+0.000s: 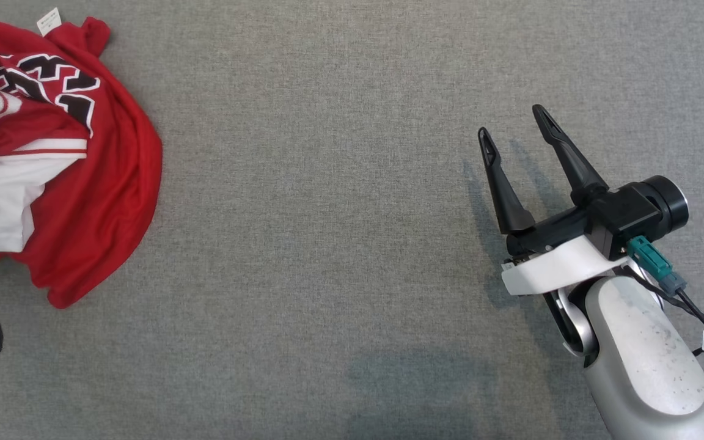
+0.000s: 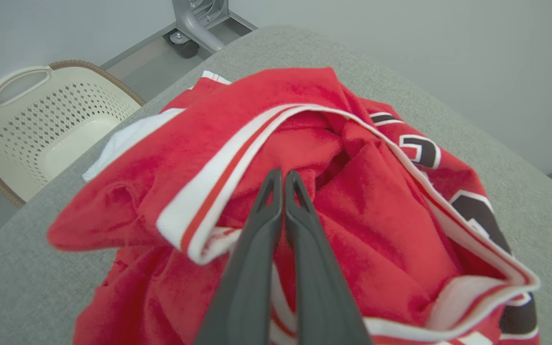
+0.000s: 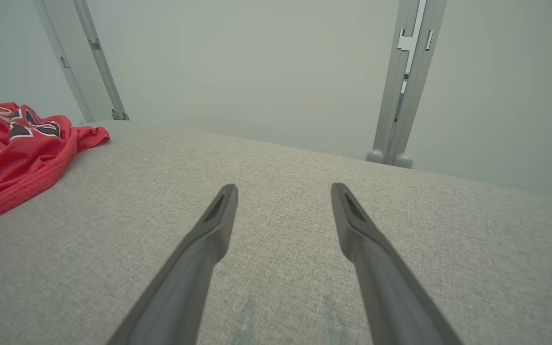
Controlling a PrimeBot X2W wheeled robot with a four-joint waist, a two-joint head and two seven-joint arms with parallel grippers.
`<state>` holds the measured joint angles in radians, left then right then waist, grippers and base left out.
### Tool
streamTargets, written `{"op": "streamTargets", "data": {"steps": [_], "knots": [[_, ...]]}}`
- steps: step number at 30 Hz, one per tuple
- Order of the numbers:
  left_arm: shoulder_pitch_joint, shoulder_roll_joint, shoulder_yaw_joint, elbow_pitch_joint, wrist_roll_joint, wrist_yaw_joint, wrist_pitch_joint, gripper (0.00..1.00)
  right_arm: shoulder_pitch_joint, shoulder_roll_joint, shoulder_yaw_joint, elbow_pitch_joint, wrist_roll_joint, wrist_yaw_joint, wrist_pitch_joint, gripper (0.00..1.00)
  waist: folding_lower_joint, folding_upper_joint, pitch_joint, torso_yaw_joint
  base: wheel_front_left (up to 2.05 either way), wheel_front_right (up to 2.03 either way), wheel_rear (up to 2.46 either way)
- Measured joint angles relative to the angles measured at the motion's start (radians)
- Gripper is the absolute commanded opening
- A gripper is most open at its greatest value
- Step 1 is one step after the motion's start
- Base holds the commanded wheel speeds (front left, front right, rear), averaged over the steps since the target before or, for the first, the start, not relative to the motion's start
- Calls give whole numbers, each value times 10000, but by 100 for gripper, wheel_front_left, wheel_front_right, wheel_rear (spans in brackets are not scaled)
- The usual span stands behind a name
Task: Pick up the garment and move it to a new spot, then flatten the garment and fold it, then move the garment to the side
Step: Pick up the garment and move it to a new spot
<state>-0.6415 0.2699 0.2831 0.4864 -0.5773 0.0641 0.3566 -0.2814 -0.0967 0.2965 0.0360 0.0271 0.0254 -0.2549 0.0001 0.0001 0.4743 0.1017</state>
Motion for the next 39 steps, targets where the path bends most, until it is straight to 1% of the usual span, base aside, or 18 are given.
{"op": "streamTargets", "data": {"steps": [3,6,8,11,13,16,25,27,29,33,39], "knots": [[-1,261,-435,-334,546,-309,-376,0,4,12,-4,54,67,0,0,100,0,0,-158,50,0,0,0],[-2,253,-830,-541,779,-531,-650,0,46,31,6,153,107,2,0,100,0,0,-349,106,0,0,0],[-2,253,-928,-662,917,-631,-775,0,76,42,31,217,173,4,0,100,0,0,-493,144,0,0,0],[-2,401,-899,-771,1078,-642,-928,0,156,75,148,284,211,31,0,100,0,0,-717,189,0,0,0],[1,654,-748,-823,1078,-644,-947,0,222,115,249,305,247,94,0,100,-1,0,-859,195,0,0,0],[-1,957,-562,-1089,1053,-746,-957,0,267,186,215,301,268,79,0,100,-1,0,-1036,168,0,0,0],[-180,955,-727,-1831,826,-1223,-928,0,695,253,157,362,378,63,2,100,-1,0,-1433,50,0,0,0],[-285,842,-903,-2134,610,-1369,-832,0,700,265,163,362,430,63,2,100,-1,0,-1510,12,0,0,0],[-378,556,-1091,-2410,303,-1488,-725,0,702,284,148,357,445,21,0,100,-1,0,-1584,-38,0,0,0],[-402,-334,-1948,-2826,10,-1613,-351,0,703,328,61,282,616,-25,2,100,-1,0,-1722,-172,0,0,0],[143,-1747,-3662,-3283,-167,-1710,90,0,698,355,-125,40,844,-186,2,100,-1,0,-1887,-506,0,0,0]]}}
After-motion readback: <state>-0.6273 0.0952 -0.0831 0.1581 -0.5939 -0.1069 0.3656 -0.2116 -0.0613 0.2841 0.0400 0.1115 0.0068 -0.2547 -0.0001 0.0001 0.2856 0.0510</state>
